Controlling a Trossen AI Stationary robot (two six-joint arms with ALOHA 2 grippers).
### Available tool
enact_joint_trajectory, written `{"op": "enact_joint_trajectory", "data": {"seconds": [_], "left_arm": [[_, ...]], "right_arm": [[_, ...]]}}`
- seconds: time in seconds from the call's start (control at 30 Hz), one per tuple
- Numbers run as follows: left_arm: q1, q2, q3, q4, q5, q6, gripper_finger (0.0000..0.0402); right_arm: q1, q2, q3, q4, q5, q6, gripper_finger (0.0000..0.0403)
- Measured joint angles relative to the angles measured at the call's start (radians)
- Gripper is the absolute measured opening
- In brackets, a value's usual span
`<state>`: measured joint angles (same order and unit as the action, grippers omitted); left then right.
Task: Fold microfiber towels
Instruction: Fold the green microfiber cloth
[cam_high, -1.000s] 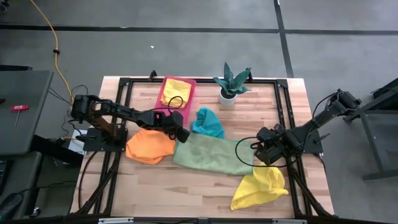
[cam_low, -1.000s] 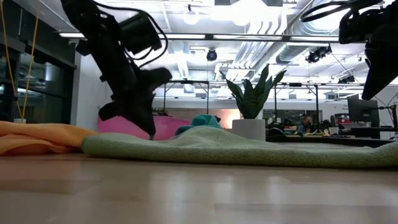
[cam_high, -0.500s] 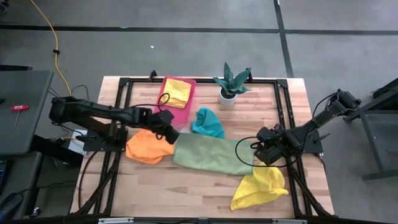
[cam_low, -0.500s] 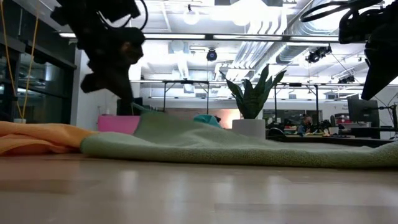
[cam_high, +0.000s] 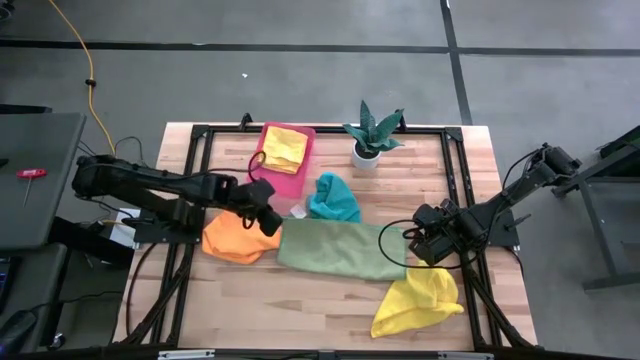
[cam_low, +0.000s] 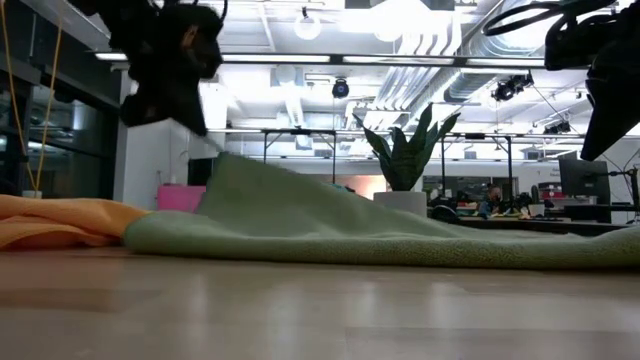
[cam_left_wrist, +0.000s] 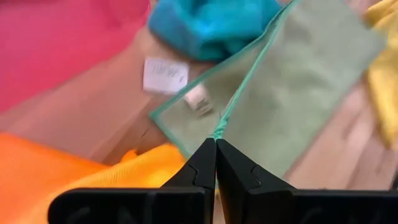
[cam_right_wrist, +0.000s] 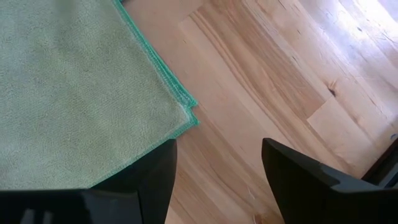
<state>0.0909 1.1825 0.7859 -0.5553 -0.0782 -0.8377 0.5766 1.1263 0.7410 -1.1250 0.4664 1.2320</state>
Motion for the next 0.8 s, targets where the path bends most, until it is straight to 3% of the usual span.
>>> {"op": "enact_joint_trajectory", "data": {"seconds": [0.17, 0.8], "left_arm": [[0.027, -0.002, 0.004, -0.096, 0.002, 0.018, 0.0], [0.049, 0.261, -0.023, 0.094, -0.013, 0.091, 0.0]], "right_arm": [[0.0, 0.0, 0.0, 0.0, 0.0, 0.002, 0.0227], [0.0, 0.0, 0.0, 0.001, -0.015, 0.025, 0.0227]]}}
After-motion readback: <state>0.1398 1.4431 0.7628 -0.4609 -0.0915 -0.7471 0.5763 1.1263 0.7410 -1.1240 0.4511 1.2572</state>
